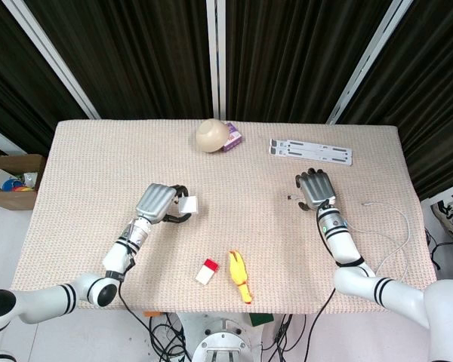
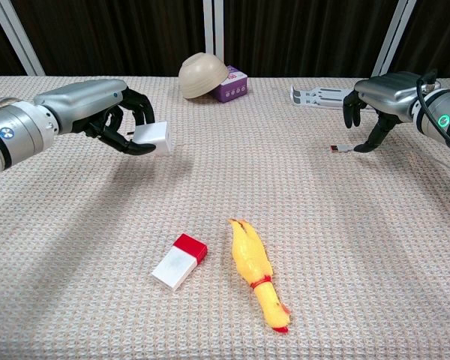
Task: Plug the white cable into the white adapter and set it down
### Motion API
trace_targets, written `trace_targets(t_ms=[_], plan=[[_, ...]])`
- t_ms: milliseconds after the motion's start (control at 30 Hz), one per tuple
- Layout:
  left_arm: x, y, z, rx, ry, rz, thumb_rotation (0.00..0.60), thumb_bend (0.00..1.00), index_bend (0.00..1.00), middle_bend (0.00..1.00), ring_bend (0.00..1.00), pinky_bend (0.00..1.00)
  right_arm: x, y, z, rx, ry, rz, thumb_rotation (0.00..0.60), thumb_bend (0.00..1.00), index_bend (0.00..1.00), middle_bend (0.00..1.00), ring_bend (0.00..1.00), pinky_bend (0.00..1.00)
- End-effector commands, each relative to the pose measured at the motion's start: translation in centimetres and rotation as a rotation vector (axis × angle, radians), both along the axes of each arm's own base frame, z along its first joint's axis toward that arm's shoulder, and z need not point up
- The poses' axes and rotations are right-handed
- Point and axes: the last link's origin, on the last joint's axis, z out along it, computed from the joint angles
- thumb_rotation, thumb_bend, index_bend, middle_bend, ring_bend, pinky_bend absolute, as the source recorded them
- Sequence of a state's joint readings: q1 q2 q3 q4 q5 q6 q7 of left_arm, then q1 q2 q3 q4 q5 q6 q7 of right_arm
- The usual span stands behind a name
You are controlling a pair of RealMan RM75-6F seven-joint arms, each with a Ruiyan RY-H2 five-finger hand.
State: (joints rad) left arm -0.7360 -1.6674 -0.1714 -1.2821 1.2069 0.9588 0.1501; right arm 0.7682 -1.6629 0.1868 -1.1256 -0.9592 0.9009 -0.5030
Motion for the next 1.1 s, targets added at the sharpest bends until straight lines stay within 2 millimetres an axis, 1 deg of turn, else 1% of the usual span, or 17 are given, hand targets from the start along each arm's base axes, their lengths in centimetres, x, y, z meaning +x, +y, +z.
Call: trace_targets(t_ms=[33,167,367,467,800,1100], plan=[[-0.1,0.0,0.0,-0.001,-0.001,0.003,0.424,0.29,0.58,0.56,0.70,0.79,-0.2,0.2,-0.5,-0.011,0.006,-0.001,0.600,0.19,0.50,0.37,0.18,0.34],[-0.2,-0.2,-0.2,-0.004,-0.003,0.005,0.426,0.29,0.58,0.56,0.70,0.79,-0.5,0.5,-1.6,-0.015,0.003,0.000,0.600,0.20,0.51,0.36,0.17,0.32],[-0.5,-0.3,-0.2,-0.007,-0.001,0.008,0.423,0.29,0.58,0.56,0.70,0.79,-0.6,0.3,-2.3,-0.028,-0.021,0.020,0.600,0.30,0.54,0.37,0.17,0.32],[-0.5,-0.2,-0.2,-0.007,0.000,0.010,0.425,0.29,0.58,0.56,0.70,0.79,-0.5,0.1,-2.6,-0.027,-0.031,0.033,0.600,0.32,0.56,0.38,0.17,0.32],[-0.6,-0.1,-0.3,-0.016,0.005,0.018,0.424,0.29,0.58,0.55,0.70,0.79,-0.9,-0.1,-3.2,-0.010,-0.010,0.049,0.600,0.33,0.56,0.39,0.17,0.32],[-0.6,-0.1,-0.4,-0.020,0.007,0.020,0.424,0.29,0.58,0.55,0.70,0.79,-1.4,0.0,-3.3,-0.004,-0.004,0.045,0.600,0.35,0.56,0.39,0.17,0.32]])
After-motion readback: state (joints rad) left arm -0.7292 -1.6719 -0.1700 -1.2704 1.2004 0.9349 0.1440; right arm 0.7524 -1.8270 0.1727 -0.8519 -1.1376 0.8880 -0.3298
